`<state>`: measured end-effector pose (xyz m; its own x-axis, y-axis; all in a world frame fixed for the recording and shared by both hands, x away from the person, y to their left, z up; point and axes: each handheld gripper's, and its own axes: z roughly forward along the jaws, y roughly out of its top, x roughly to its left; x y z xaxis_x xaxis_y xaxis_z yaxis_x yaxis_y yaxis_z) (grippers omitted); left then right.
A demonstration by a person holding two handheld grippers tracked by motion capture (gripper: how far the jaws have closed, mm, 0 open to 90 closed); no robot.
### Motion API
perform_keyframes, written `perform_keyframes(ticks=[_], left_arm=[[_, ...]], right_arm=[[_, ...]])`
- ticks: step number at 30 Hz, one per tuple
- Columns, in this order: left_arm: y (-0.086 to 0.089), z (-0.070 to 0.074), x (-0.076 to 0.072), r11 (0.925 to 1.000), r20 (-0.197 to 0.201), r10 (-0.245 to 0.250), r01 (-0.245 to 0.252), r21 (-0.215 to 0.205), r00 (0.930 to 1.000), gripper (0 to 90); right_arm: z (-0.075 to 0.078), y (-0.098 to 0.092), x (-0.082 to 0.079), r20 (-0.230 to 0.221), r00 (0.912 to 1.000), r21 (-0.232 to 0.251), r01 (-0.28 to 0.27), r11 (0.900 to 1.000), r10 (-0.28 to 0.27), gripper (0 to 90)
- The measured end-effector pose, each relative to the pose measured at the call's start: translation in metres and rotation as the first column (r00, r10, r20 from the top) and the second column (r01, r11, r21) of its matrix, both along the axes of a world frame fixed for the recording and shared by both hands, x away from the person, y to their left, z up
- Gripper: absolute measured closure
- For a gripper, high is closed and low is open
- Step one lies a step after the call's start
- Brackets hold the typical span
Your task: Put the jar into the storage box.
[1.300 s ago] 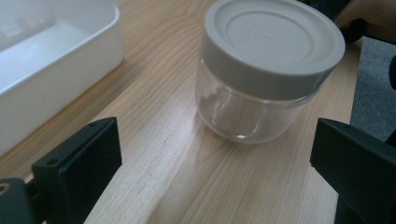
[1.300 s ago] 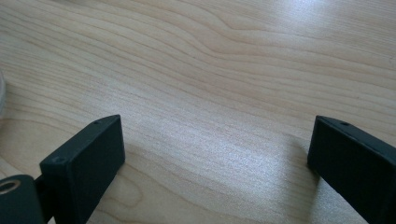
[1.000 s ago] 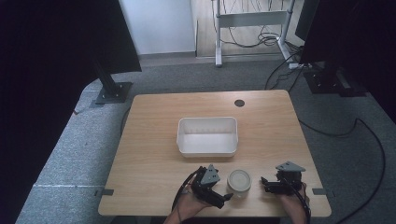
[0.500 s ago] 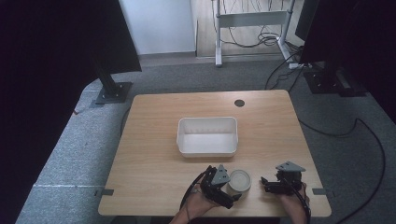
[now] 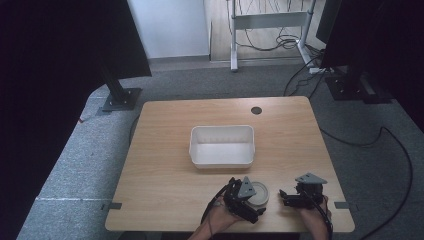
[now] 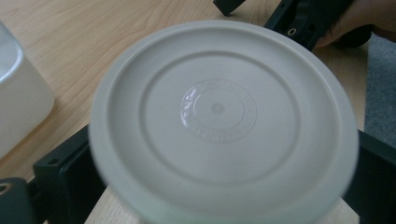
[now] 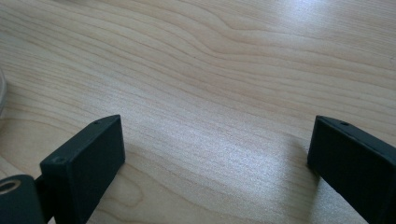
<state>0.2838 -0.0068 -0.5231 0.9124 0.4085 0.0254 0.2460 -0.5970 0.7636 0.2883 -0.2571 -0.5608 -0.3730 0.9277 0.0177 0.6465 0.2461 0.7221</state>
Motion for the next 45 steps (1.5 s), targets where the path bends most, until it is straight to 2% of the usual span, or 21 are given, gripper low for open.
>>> perform_keyframes(ticks=[7, 16, 24, 29, 45], left_arm=[[-0.011, -0.005, 0.002, 0.999, 0.019, 0.014, -0.015, 0.043, 0.9997, 5.4], [-0.014, -0.003, 0.002, 0.9986, 0.022, 0.029, -0.03, 0.043, 0.9993, 9.2], [-0.009, 0.006, 0.003, 0.9995, 0.04, 0.022, -0.023, 0.022, 0.9989, 9.3], [-0.005, 0.011, 0.005, 0.9996, 0.037, 0.012, -0.013, 0.024, 0.9993, 9.3], [0.014, 0.025, 0.014, 0.9993, 0.047, 0.031, -0.032, 0.021, 0.9984, 9.5]], right_arm=[[0.0, 0.0, 0.0, 0.0, 1.0, 0.0, 0.0, 1.0, 0.0, 3.7], [0.0, 0.0, 0.0, 0.0, 1.0, 0.001, 0.0, 1.0, 0.0, 3.7], [0.0, 0.0, 0.0, 0.0, 1.0, 0.001, 0.0, 1.0, 0.0, 3.7], [0.0, 0.0, 0.0, 0.0, 1.0, 0.001, 0.0, 1.0, 0.0, 3.7], [0.0, 0.0, 0.0, 0.0, 1.0, 0.0, 0.0, 1.0, 0.0, 3.7]])
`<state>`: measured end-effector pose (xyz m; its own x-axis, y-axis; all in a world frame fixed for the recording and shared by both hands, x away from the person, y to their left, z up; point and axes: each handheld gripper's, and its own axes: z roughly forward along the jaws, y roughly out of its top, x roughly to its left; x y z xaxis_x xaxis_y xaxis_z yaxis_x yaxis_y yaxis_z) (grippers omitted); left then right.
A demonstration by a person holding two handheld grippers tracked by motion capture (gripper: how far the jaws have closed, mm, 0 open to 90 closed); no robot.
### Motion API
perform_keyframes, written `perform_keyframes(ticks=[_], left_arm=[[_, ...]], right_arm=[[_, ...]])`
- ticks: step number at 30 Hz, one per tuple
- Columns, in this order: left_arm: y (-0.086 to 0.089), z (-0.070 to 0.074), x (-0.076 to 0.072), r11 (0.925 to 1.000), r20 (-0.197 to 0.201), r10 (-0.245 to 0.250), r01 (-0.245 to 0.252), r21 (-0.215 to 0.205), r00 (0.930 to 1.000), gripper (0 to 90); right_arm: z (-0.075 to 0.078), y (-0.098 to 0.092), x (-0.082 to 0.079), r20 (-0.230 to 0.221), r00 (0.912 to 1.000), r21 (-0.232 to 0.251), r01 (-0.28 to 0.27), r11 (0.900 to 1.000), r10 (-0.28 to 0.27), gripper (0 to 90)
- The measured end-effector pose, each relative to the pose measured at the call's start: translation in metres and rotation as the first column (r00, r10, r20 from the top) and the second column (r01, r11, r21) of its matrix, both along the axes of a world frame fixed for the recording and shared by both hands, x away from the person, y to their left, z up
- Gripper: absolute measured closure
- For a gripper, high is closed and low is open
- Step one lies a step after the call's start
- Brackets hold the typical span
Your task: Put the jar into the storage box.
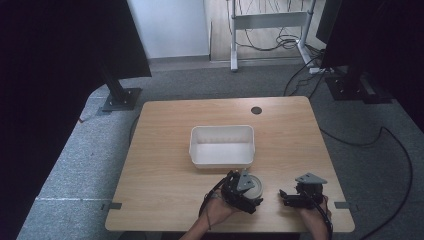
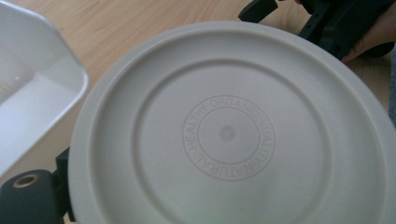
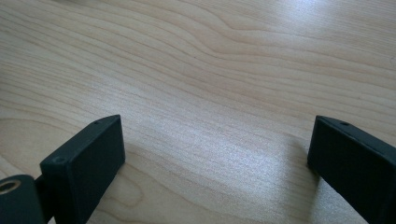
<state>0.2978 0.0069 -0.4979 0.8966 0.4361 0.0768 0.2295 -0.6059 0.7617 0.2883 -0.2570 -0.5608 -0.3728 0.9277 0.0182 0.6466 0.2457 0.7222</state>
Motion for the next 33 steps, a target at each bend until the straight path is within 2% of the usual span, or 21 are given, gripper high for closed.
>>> perform_keyframes(ticks=[17, 25, 33], left_arm=[[0.025, 0.019, 0.018, 0.9994, 0.01, 0.033, -0.033, -0.005, 0.9994, 9.6], [0.036, 0.031, 0.029, 0.9989, 0.012, 0.045, -0.045, -0.01, 0.9989, 9.6], [0.047, 0.04, 0.043, 0.9967, 0.01, 0.079, -0.079, -0.019, 0.9968, 9.6]], right_arm=[[0.0, 0.0, 0.0, 0.0, 1.0, 0.0, 0.0, 1.0, 0.0, 3.7], [0.0, 0.0, 0.0, 0.0, 1.0, -0.001, 0.0, 1.0, 0.0, 3.7], [0.0, 0.0, 0.0, 0.0, 1.0, -0.001, 0.0, 1.0, 0.0, 3.7]])
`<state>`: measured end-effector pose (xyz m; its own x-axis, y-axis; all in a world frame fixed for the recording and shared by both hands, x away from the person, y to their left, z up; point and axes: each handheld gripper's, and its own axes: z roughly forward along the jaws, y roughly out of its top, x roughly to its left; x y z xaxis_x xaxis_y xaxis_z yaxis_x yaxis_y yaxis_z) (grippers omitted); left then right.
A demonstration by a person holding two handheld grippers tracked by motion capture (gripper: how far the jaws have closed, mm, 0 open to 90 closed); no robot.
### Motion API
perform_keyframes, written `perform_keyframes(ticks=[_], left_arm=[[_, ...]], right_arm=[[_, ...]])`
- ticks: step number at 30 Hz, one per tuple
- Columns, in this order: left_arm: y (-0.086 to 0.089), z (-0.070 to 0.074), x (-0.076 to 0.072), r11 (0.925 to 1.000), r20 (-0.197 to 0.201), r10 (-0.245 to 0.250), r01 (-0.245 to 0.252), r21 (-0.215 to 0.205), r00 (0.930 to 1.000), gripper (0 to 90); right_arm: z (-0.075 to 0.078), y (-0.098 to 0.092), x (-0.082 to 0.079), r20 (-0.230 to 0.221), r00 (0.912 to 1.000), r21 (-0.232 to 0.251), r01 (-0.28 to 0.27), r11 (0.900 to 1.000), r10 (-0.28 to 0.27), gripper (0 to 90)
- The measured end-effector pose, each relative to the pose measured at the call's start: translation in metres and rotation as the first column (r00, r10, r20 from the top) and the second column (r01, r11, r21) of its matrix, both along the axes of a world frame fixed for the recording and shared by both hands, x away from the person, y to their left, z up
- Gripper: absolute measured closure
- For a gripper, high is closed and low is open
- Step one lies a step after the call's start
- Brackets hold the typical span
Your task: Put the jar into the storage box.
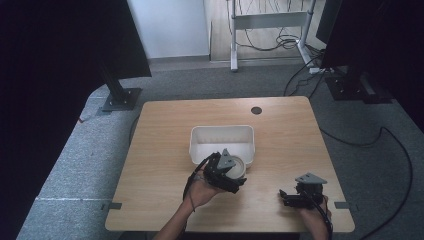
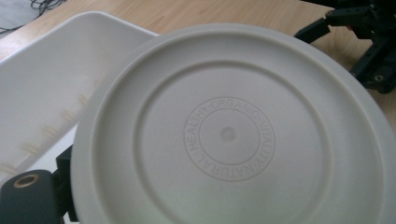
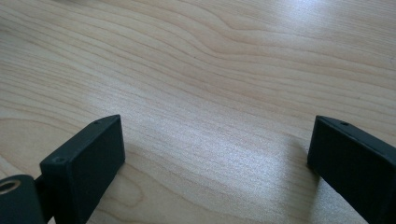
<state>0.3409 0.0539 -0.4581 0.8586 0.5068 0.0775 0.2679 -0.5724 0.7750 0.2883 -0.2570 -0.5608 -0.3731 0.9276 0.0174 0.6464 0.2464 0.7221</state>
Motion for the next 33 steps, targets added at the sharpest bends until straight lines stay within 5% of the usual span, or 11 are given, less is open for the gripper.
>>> perform_keyframes(ticks=[33], left_arm=[[0.006, -0.001, 0.056, 0.9905, 0.027, 0.133, -0.132, -0.037, 0.9907, 9.6]], right_arm=[[0.0, 0.0, 0.0, -0.001, 1.0, 0.0, 0.001, 1.0, -0.001, 3.7]])
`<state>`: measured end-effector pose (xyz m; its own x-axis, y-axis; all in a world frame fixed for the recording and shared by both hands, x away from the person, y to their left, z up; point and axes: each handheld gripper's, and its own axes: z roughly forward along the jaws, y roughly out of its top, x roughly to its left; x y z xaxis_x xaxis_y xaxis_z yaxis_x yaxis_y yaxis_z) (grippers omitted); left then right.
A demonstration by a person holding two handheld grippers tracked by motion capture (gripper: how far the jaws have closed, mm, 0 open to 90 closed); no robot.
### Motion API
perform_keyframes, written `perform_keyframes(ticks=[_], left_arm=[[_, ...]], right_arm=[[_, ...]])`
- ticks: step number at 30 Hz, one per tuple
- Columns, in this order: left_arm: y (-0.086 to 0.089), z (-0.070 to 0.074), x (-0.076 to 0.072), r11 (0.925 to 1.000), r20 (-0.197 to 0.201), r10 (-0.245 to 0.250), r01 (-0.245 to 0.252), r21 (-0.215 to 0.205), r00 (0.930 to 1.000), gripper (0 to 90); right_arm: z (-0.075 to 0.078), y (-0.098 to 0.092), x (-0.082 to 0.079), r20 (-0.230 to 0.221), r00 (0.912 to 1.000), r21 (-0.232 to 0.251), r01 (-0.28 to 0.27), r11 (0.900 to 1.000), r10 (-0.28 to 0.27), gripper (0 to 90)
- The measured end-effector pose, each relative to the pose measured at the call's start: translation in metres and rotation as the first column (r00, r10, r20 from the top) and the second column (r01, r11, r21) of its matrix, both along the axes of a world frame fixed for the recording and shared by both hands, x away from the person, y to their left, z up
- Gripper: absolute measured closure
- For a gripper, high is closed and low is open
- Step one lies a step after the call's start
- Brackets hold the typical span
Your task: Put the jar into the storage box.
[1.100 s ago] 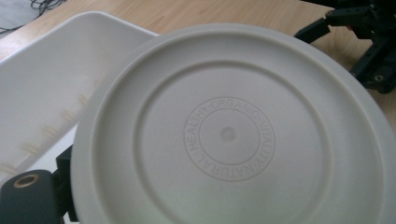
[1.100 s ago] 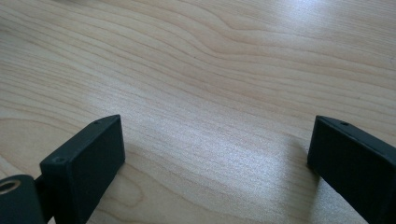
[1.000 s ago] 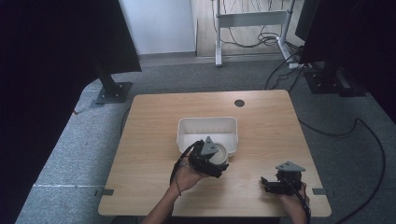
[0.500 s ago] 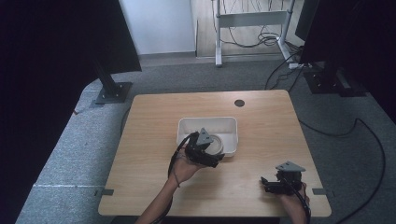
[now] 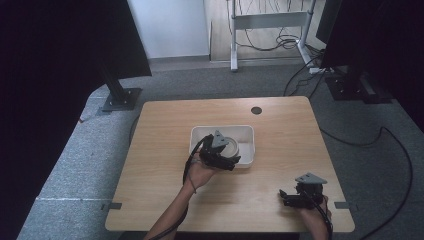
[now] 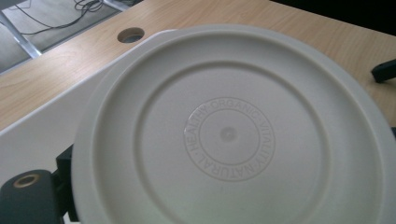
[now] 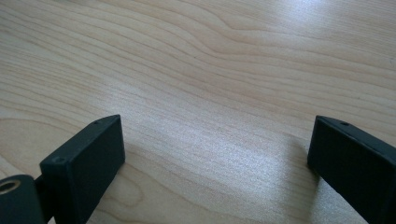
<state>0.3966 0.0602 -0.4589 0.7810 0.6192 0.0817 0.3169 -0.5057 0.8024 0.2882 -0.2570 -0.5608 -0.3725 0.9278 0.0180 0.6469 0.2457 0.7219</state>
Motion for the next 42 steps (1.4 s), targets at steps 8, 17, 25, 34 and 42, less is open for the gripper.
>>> perform_keyframes(ticks=[8, 17, 25, 34, 42], left_arm=[[-0.003, -0.011, 0.015, 0.9985, 0.009, 0.055, -0.055, 0.006, 0.9984, 9.6], [-0.007, -0.031, 0.025, 0.9952, -0.004, 0.096, -0.096, 0.016, 0.9954, 9.6], [-0.01, -0.045, 0.031, 0.991, -0.015, 0.131, -0.13, 0.03, 0.9913, 9.6], [-0.01, -0.058, 0.033, 0.9864, -0.031, 0.158, -0.156, 0.051, 0.987, 9.6], [-0.01, -0.06, 0.035, 0.9842, -0.058, 0.174, -0.172, 0.043, 0.983, 9.5]], right_arm=[[0.0, 0.0, 0.0, 0.0, 1.0, 0.0, 0.0, 1.0, 0.0, 3.7], [0.0, 0.0, 0.0, 0.0, 1.0, 0.0, 0.0, 1.0, 0.0, 3.7], [0.0, 0.0, 0.0, 0.0, 1.0, 0.0, 0.0, 1.0, 0.0, 3.7], [0.0, 0.0, 0.0, 0.0, 1.0, 0.0, 0.0, 1.0, 0.0, 3.7], [0.0, 0.0, 0.0, 0.0, 1.0, -0.001, 0.0, 1.0, 0.0, 3.7]])
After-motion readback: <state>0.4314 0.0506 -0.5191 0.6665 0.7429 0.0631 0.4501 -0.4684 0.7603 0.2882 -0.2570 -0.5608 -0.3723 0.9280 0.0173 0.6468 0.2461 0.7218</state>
